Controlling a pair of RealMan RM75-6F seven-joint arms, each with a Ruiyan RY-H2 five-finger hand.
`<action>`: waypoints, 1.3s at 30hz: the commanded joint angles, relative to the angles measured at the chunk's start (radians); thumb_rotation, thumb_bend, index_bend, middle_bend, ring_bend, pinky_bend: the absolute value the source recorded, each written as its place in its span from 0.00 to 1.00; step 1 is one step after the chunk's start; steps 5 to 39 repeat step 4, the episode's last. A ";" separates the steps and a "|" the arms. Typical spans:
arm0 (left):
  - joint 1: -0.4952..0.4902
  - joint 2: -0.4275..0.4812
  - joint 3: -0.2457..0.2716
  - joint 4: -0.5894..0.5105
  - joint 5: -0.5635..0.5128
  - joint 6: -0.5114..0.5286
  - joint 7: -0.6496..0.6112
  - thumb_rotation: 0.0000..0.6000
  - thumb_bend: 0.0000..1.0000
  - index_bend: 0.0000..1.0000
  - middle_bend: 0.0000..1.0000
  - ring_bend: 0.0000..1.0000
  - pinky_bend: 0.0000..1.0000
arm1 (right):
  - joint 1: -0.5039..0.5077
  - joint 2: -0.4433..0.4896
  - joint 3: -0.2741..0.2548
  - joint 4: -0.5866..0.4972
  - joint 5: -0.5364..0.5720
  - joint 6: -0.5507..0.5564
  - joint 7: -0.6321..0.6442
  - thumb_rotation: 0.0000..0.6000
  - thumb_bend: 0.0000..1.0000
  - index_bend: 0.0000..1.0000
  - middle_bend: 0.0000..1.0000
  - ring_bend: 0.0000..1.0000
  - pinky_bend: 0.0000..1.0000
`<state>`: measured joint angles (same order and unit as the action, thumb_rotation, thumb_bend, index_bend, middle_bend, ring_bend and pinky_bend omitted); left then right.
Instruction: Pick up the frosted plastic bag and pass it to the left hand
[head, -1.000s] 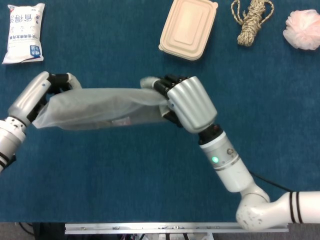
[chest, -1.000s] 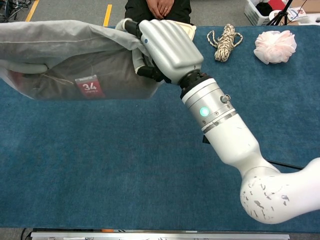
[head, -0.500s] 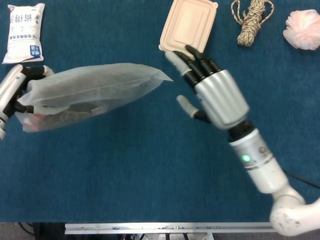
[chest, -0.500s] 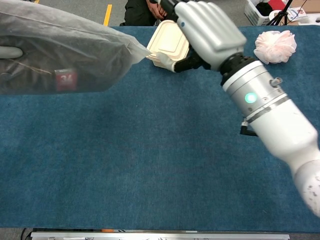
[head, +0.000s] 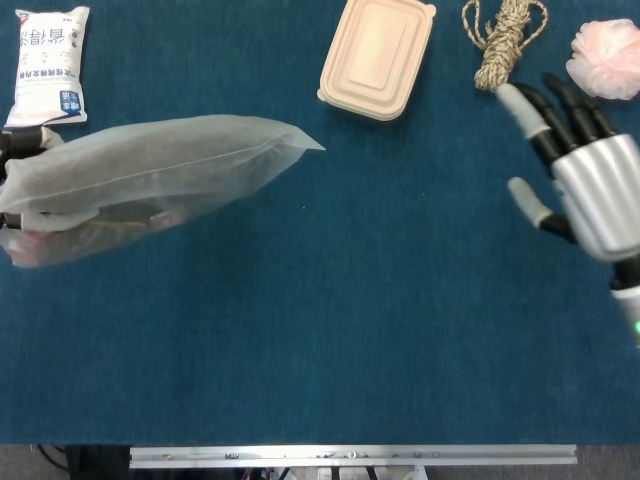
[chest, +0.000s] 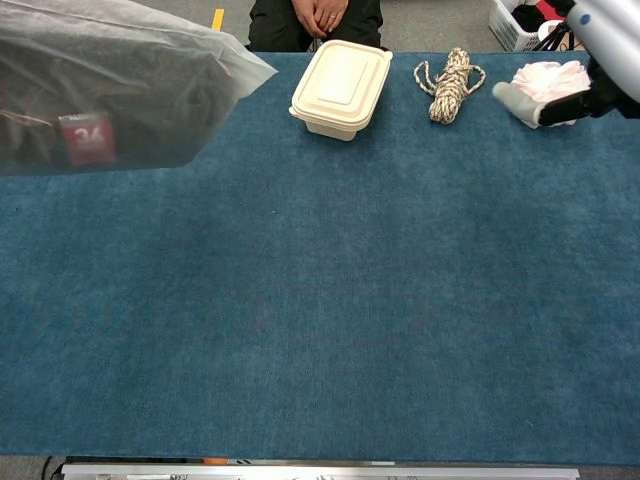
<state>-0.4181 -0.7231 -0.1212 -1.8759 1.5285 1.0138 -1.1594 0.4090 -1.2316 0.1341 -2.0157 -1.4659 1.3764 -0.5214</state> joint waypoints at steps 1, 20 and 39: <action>0.001 0.002 0.004 -0.001 0.004 0.005 -0.002 1.00 0.32 0.79 0.87 0.76 0.93 | -0.021 0.029 -0.019 -0.009 -0.012 0.010 0.013 1.00 0.30 0.00 0.13 0.05 0.19; 0.001 0.004 0.009 -0.004 0.010 0.010 0.000 1.00 0.32 0.79 0.87 0.76 0.93 | -0.031 0.050 -0.030 -0.016 -0.017 0.004 0.017 1.00 0.30 0.00 0.13 0.05 0.19; 0.001 0.004 0.009 -0.004 0.010 0.010 0.000 1.00 0.32 0.79 0.87 0.76 0.93 | -0.031 0.050 -0.030 -0.016 -0.017 0.004 0.017 1.00 0.30 0.00 0.13 0.05 0.19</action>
